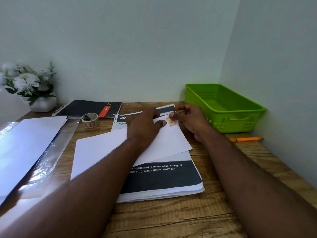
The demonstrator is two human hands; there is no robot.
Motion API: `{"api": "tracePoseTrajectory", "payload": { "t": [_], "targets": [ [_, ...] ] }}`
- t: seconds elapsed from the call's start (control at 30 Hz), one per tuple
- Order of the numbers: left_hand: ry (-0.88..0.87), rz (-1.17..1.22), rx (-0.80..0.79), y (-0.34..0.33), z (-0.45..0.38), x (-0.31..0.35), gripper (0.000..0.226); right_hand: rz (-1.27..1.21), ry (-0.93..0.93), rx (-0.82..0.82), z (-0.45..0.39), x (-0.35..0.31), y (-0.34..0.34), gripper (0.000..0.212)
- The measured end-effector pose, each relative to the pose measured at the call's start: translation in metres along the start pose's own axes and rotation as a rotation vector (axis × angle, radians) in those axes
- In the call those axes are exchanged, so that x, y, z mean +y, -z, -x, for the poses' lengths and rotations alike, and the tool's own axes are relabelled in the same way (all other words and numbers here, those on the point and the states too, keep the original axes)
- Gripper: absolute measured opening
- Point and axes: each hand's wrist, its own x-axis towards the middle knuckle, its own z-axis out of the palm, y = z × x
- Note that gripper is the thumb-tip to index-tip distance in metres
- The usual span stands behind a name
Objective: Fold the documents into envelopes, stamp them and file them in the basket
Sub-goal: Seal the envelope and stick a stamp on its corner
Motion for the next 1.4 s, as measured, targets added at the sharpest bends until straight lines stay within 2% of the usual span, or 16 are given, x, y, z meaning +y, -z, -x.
{"api": "tracePoseTrajectory", "payload": {
  "t": [0.13, 0.3, 0.5, 0.57, 0.6, 0.7, 0.93, 1.0, 1.1, 1.17, 1.27, 1.4],
  "targets": [
    [-0.022, 0.072, 0.002, -0.002, -0.001, -0.001, 0.018, 0.002, 0.102, -0.051, 0.000, 0.000, -0.002, 0.030],
    [-0.071, 0.122, 0.008, -0.003, -0.001, -0.001, 0.017, -0.069, 0.046, -0.051, 0.003, -0.002, -0.005, 0.007],
    [-0.064, 0.141, 0.013, -0.006, -0.003, -0.002, 0.015, -0.065, -0.001, -0.004, 0.002, -0.003, -0.005, 0.009],
    [-0.050, 0.146, 0.019, -0.006, -0.003, -0.004, 0.014, -0.074, -0.019, -0.035, 0.002, -0.003, -0.002, 0.009],
    [-0.037, 0.155, 0.025, -0.006, -0.004, -0.006, 0.014, -0.090, -0.031, -0.080, 0.002, -0.003, -0.001, 0.013],
    [-0.012, 0.171, 0.045, -0.004, -0.005, -0.010, 0.012, -0.085, -0.068, -0.211, 0.003, 0.000, -0.001, 0.044],
    [-0.033, 0.150, 0.039, -0.004, -0.004, -0.008, 0.012, -0.091, -0.089, -0.329, 0.001, 0.000, 0.005, 0.055],
    [-0.034, 0.148, 0.043, -0.004, -0.004, -0.008, 0.012, -0.091, -0.107, -0.318, 0.002, 0.000, 0.005, 0.051],
    [-0.033, 0.157, 0.056, -0.003, -0.005, -0.010, 0.009, -0.116, -0.119, -0.282, 0.003, -0.001, 0.004, 0.027],
    [-0.034, 0.157, 0.031, -0.001, -0.007, -0.011, 0.008, -0.120, -0.120, -0.267, 0.003, -0.002, 0.003, 0.021],
    [-0.012, 0.119, 0.004, 0.004, -0.010, -0.014, 0.014, -0.165, -0.135, -0.262, 0.003, -0.005, 0.005, 0.022],
    [0.019, 0.049, 0.018, 0.009, -0.011, -0.019, 0.018, -0.118, -0.151, -0.328, 0.004, -0.008, 0.003, 0.034]
  ]
}}
